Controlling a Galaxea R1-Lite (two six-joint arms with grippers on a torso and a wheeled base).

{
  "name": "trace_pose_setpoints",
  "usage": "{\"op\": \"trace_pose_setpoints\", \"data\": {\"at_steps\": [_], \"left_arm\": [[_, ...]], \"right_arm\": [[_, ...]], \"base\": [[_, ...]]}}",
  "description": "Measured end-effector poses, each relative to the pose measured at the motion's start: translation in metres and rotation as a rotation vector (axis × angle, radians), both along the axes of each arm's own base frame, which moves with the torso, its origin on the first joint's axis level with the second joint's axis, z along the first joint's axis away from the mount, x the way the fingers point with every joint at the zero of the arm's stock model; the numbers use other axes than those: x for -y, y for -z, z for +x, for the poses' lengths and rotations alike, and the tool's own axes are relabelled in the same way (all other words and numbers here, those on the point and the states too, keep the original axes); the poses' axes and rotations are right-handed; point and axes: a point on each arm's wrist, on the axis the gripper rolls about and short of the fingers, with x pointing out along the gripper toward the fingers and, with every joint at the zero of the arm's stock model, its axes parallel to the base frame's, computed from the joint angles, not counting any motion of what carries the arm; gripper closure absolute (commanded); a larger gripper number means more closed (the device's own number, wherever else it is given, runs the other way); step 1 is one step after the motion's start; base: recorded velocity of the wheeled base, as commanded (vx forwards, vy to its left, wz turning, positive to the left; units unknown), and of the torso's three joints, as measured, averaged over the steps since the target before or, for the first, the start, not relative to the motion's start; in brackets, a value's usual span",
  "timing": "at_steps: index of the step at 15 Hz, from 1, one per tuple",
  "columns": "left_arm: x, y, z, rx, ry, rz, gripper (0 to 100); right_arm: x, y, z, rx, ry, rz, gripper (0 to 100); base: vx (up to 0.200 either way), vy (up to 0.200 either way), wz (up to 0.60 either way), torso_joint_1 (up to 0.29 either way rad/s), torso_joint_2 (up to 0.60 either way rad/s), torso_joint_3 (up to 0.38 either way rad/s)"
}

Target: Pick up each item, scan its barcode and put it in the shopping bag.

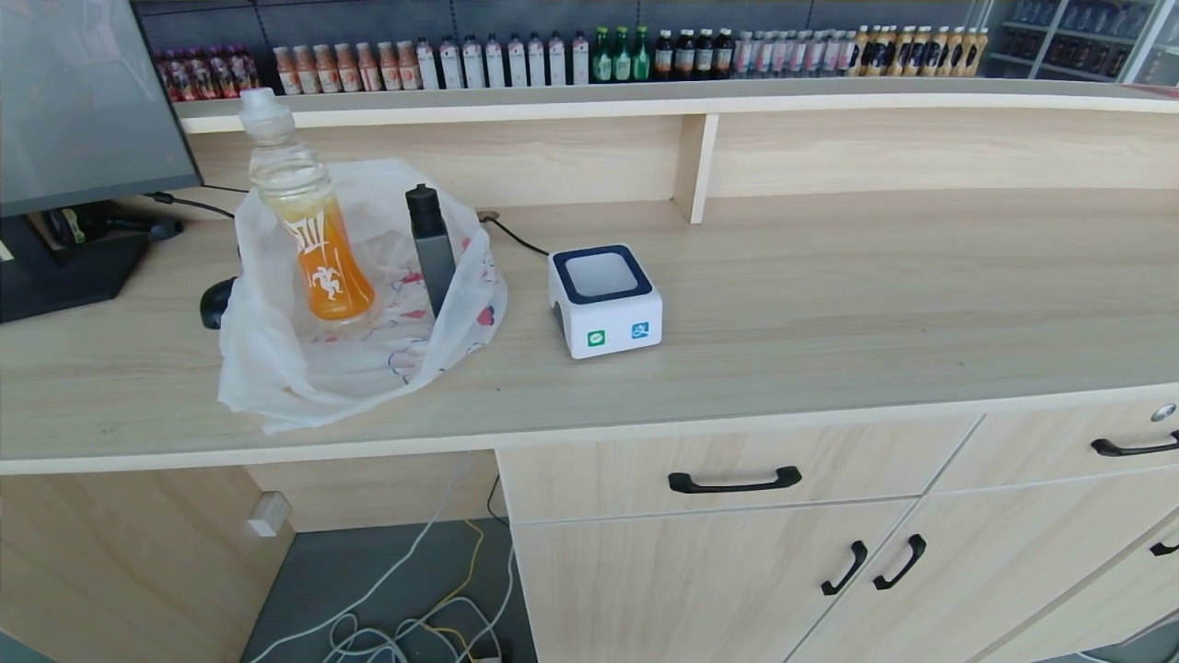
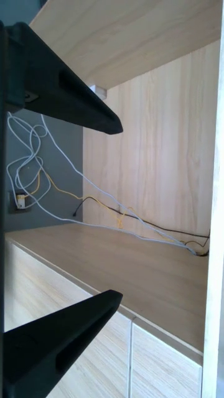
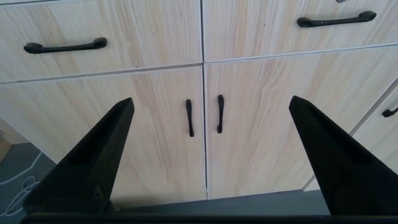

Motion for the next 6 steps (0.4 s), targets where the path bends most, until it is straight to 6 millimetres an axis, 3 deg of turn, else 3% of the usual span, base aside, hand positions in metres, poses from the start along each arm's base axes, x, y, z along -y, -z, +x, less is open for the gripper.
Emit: {"op": "trace_pose_setpoints", "data": {"at_steps": [6], "left_arm": [[0.0, 0.0, 0.0, 0.0, 0.0, 0.001, 0]], "right_arm": [[0.0, 0.0, 0.0, 0.0, 0.0, -0.006, 0]], "base": [[0.0, 0.0, 0.0, 0.0, 0.0, 0.0]]}}
